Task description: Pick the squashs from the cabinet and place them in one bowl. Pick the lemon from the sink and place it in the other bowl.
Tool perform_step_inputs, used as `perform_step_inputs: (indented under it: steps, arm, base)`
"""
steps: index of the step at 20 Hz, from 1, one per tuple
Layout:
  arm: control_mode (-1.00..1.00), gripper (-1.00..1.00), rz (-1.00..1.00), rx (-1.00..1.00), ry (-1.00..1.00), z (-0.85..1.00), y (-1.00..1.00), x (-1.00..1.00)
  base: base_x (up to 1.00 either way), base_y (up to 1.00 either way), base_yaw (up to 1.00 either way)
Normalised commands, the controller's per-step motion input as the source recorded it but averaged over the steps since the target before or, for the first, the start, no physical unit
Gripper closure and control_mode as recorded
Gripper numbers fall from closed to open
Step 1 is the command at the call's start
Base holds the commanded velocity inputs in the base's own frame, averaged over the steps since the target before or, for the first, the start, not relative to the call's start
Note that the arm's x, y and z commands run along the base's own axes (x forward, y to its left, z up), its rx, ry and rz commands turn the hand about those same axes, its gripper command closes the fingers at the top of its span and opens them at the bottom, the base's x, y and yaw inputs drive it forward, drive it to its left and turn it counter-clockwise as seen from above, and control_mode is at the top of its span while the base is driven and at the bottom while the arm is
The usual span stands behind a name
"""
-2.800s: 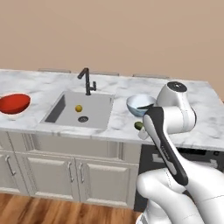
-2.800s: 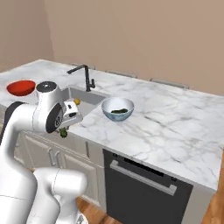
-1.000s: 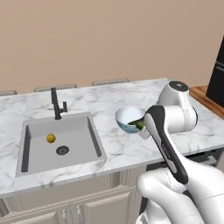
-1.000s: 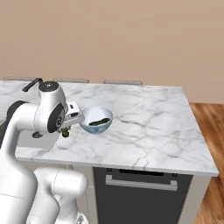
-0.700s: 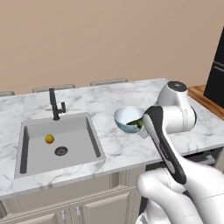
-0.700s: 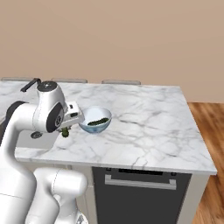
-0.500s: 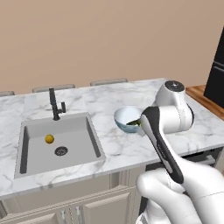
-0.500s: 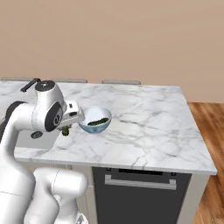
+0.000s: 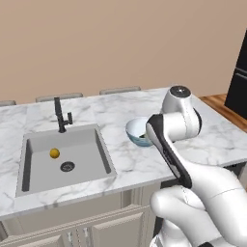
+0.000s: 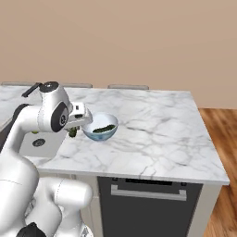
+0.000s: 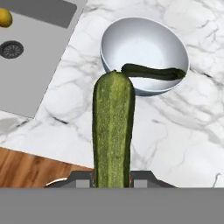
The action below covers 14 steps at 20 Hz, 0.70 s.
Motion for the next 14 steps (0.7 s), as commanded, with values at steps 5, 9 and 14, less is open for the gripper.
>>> perform_step_inputs:
  steps: [5,9,14]
  arm:
    - [-1.0,1.0,-0.1,0.0,0.0,0.0,0.0,0.59]
    - [-1.0,1.0,-0.1,0.0,0.0,-0.02,0.0,0.61]
    - [-1.0,1.0,-0.07,0.0,0.0,-0.17,0.0,0.48]
  base:
    - [0.0,0.0,0.0]
    - [0.0,0.0,0.0]
    - [0.0,0.0,0.0]
